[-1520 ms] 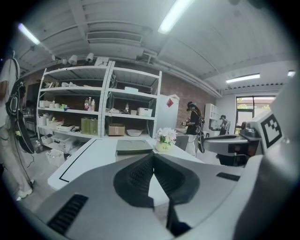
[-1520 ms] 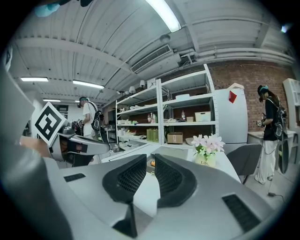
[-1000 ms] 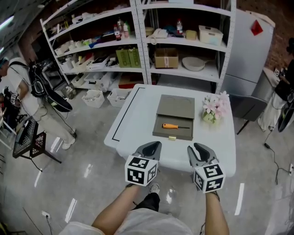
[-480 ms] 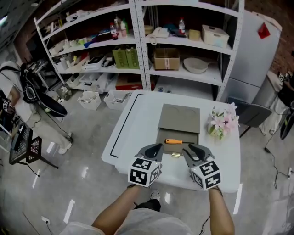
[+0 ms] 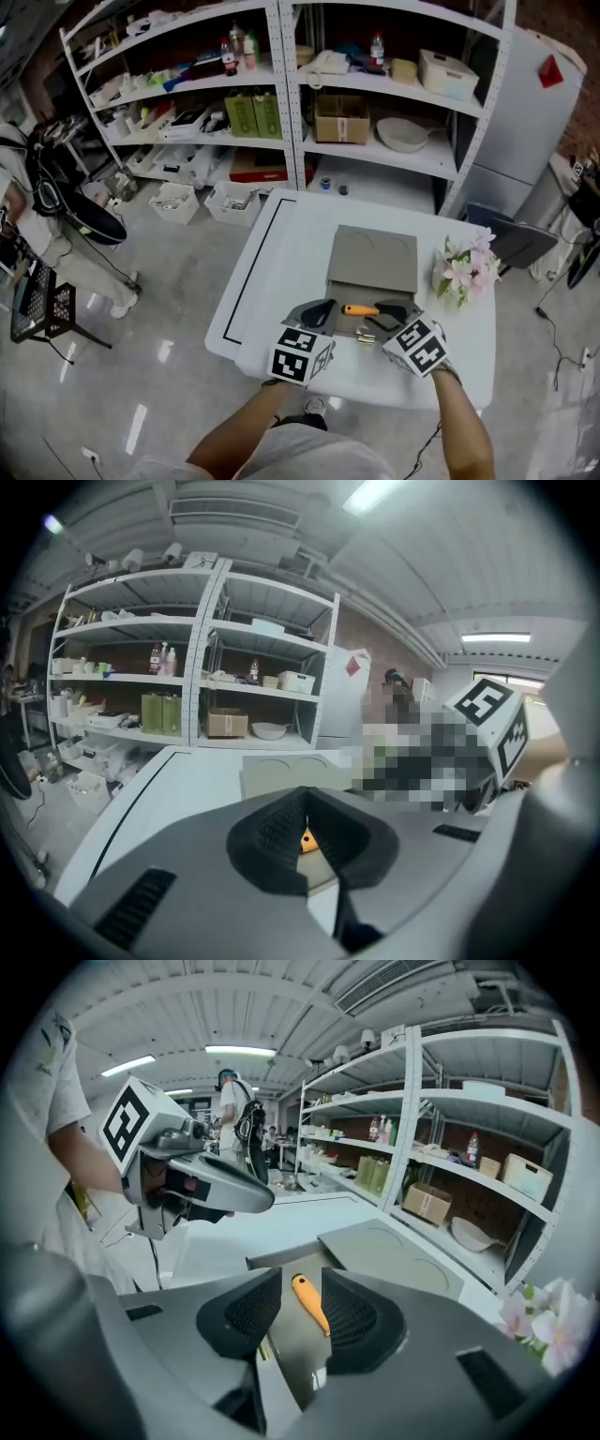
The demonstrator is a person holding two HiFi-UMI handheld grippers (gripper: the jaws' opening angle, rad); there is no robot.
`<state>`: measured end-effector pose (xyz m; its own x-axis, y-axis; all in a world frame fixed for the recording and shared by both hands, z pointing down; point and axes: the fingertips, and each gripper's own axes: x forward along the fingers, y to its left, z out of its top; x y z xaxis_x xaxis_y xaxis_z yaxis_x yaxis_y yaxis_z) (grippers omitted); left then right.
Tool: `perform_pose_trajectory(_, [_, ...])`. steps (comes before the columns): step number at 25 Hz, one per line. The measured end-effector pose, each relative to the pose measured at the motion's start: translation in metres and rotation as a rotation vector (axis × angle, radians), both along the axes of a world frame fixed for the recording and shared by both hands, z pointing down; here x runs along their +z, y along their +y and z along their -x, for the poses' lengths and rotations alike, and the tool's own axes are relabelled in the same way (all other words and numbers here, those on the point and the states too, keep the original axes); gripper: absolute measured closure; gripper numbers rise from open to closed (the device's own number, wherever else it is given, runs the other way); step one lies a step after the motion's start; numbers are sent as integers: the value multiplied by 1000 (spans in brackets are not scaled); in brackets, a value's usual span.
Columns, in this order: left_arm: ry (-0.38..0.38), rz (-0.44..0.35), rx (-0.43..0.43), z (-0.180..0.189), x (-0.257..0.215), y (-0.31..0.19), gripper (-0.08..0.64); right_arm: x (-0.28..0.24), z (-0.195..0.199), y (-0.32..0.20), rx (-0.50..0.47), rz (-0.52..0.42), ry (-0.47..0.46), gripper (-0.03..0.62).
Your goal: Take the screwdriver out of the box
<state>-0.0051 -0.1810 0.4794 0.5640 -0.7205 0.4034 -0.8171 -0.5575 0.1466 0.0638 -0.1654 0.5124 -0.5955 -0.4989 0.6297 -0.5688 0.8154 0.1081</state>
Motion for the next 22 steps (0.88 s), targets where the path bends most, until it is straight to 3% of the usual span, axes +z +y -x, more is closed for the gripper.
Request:
perform_pose_trajectory(12, [-24, 58, 32, 16, 25, -30, 557, 63, 21, -26, -202, 138, 262, 431])
perform_pose_trajectory(22, [-14, 79, 64, 21, 37, -49, 557, 103, 25, -33, -291, 216, 395, 425])
